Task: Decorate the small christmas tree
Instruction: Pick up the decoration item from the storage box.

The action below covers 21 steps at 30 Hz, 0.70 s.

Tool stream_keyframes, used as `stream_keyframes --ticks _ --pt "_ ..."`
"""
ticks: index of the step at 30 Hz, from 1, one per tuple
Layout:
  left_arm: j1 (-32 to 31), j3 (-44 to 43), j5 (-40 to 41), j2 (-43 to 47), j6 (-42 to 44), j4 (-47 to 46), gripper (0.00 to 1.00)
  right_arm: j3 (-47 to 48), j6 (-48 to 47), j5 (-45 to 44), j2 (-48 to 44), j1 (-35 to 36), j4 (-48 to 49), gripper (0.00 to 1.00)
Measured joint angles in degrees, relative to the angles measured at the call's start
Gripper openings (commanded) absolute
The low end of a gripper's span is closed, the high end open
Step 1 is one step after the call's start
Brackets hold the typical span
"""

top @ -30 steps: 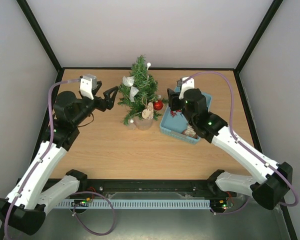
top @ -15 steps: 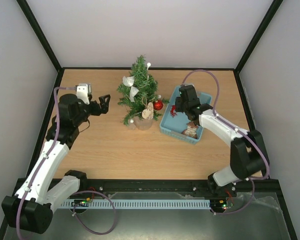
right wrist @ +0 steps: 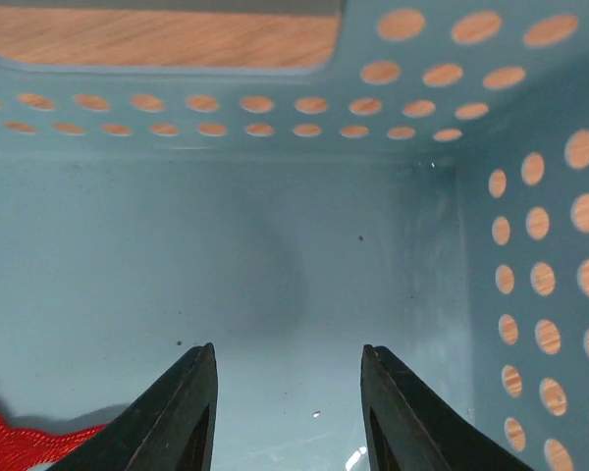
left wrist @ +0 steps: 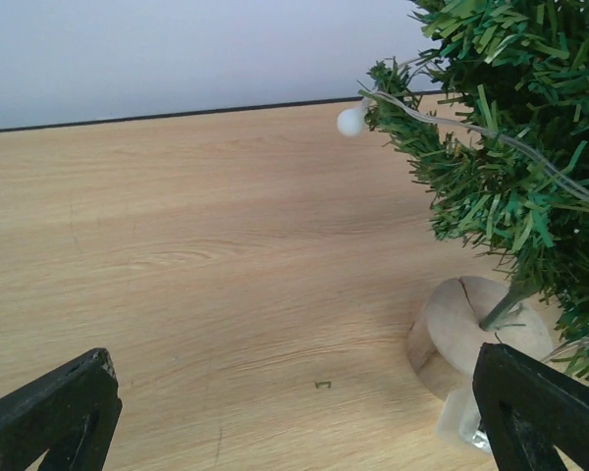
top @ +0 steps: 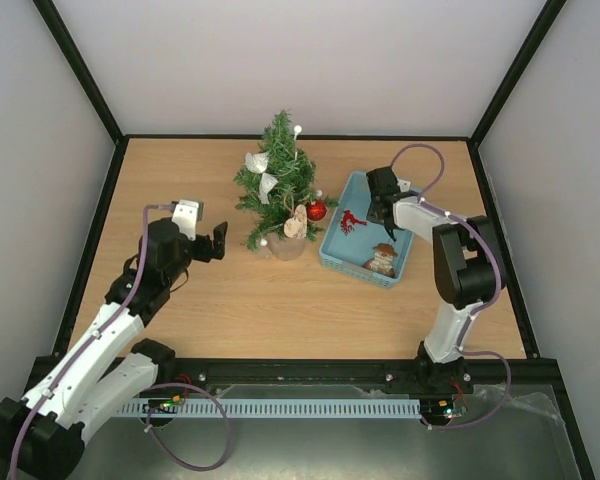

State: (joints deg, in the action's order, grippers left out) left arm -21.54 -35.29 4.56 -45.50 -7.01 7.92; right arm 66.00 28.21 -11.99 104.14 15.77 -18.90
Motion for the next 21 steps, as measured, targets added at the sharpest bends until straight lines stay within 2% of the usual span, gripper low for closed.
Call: stream_keyframes --ticks 9,21 --pt "-3.3 1.3 4.5 2.2 3.5 -2.0 0.99 1.4 13.2 -1.3 2.1 -0.5 -2.4 0.34" --pt "-5.7 1.8 6.6 2.6 5.2 -3.3 0.99 -0.4 21.1 -2.0 4.9 -0.5 -2.6 0.30"
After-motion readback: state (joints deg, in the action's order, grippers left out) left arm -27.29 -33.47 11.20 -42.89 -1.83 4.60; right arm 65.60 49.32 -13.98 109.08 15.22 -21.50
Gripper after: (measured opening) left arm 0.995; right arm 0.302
